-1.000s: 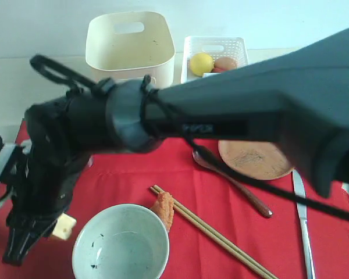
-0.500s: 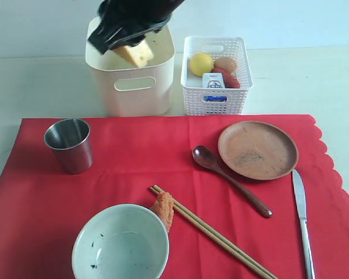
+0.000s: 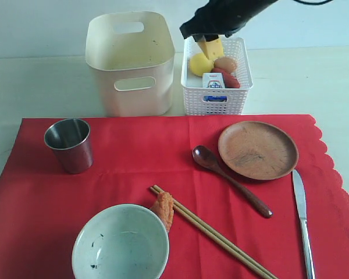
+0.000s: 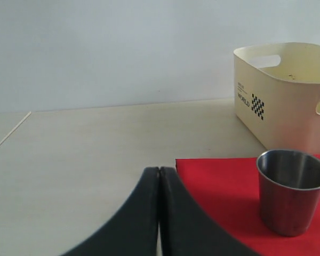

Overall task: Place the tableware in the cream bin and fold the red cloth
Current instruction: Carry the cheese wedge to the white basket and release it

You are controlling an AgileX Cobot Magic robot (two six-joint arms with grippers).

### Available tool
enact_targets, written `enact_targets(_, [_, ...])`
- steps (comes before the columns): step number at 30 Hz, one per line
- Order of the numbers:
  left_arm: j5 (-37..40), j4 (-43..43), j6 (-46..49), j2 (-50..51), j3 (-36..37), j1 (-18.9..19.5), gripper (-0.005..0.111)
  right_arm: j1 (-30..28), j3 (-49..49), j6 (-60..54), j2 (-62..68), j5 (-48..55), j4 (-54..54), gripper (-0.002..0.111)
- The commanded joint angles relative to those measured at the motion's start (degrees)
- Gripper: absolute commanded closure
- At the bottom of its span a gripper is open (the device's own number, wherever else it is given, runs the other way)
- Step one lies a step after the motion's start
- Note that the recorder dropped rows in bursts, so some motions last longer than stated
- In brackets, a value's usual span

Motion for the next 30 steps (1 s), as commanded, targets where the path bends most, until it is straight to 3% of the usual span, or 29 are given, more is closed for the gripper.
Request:
enact_targets(1, [-0.4,0.2,-0.3,-0.4,0.0,0.1,0.107,-2.9,-0.4,6.3,5.5,-10.0,0.1,0.107])
enact_targets(5, [-0.4,0.2,-0.3,-0.4,0.0,0.1,0.107,-3.4,-0.4,7.0,9.5,-14.3,-0.6,0.094])
enact_targets(11, [-0.4,0.2,-0.3,-0.4,0.0,0.1,0.107,-3.4,-0.4,7.0,11.8,-18.0,-1.4,0.056])
enact_targets(16, [-0.4,0.2,-0.3,-0.4,0.0,0.1,0.107,-3.7,-0.4,7.5,11.5,-14.6,-1.4,0.025])
enact_targets(18, [-0.4,0.2,-0.3,-0.4,0.0,0.1,0.107,-3.9,-0.4,6.9,10.7,-11.8,-1.6,0.022])
enact_targets(22, [-0.4,0.2,-0.3,-0.4,0.0,0.1,0.107,-4.2,-0.4,6.9,6.6,-4.4,-1.7,0.033])
enact_targets(26, [-0.4,0.2,-0.3,-0.4,0.0,0.1,0.107,-4.2,1.1,7.0,-0.1,1.7,-1.4,0.070])
enact_targets(30, [-0.4,0.2,-0.3,-0.4,0.0,0.1,0.107,-4.0,10.2,7.0,-10.3,-2.4,0.4,0.109])
